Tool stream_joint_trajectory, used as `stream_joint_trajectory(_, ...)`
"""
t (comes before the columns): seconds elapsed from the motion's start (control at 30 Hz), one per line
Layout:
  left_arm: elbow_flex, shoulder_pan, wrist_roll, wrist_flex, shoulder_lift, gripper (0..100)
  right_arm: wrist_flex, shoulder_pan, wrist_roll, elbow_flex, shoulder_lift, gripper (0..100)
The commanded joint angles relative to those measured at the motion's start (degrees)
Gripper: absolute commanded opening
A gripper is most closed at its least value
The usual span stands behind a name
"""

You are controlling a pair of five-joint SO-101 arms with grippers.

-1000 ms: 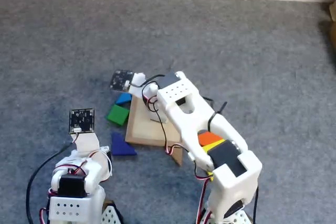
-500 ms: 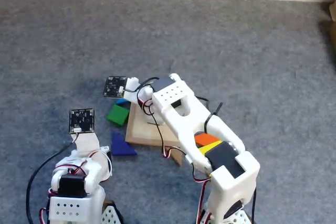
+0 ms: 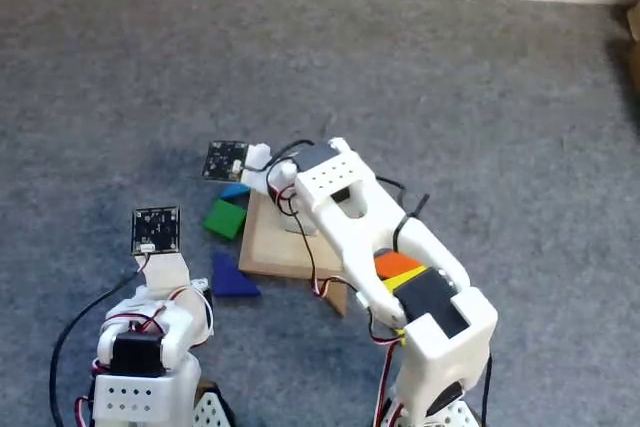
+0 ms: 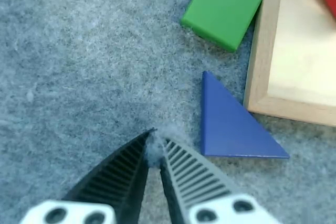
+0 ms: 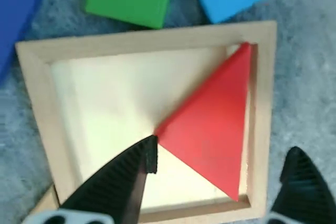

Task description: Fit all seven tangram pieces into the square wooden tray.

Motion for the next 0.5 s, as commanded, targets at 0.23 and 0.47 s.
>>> stream_joint_trajectory(0.23, 1.19, -0.48, -0.09, 0.26, -0.57, 0, 8.92, 1.71, -7.38, -6.37, -9.89, 18.6)
stream_joint_trajectory(0.47, 1.19, -0.48, -0.09, 0.26, -0.57, 0, -2.33, -0.57, -28.40, -4.26, -9.45, 13.3)
